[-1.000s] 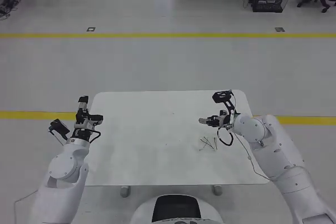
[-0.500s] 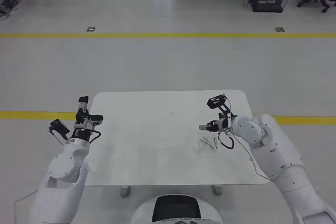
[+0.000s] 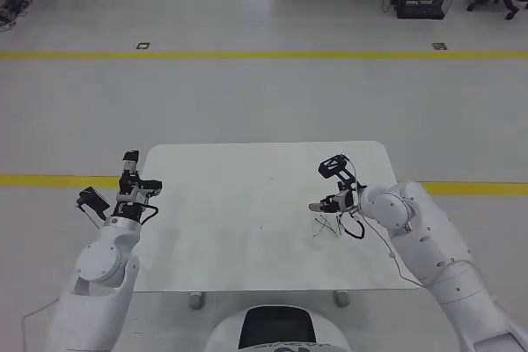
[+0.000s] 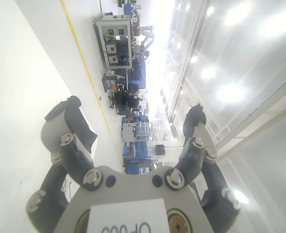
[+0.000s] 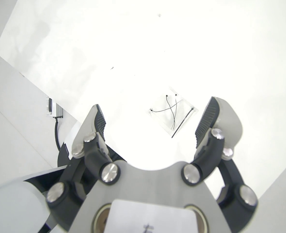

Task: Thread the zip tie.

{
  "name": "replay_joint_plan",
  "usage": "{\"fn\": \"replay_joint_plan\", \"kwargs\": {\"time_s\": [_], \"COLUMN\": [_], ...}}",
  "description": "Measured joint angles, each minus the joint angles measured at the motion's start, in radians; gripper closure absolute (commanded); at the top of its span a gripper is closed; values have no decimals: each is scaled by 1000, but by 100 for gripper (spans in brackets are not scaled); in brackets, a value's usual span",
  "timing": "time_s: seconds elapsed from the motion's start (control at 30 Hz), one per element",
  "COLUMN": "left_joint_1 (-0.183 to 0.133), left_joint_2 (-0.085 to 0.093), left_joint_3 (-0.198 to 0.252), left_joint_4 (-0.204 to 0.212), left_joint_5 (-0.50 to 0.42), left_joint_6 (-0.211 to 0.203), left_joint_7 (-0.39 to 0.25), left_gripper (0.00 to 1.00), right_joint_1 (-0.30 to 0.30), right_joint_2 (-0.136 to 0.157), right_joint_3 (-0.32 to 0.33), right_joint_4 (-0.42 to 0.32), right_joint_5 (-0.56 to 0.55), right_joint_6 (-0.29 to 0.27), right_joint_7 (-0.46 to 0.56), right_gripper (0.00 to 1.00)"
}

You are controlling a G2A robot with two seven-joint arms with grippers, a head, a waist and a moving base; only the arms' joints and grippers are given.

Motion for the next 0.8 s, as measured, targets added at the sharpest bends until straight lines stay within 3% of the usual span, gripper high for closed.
{"fn": "replay_joint_plan", "kwargs": {"time_s": [0.4, 0.57, 0.8], "left_joint_1": [0, 0, 0], "left_joint_2": [0, 0, 0], "left_joint_3": [0, 0, 0], "left_joint_4": [0, 0, 0], "left_joint_5": [0, 0, 0], "left_joint_6": [0, 0, 0], "left_joint_7": [0, 0, 0], "left_gripper": [0, 0, 0], "right_joint_1": [-1, -2, 4], "right_joint_2": [0, -2, -2], "right_joint_3": [-1, -40, -44], "right_joint_4": [1, 25, 29], "right_joint_5": [-1, -38, -43], "right_joint_6": [-2, -12, -12], "right_joint_7": [0, 37, 48], "right_gripper": [0, 0, 0]}}
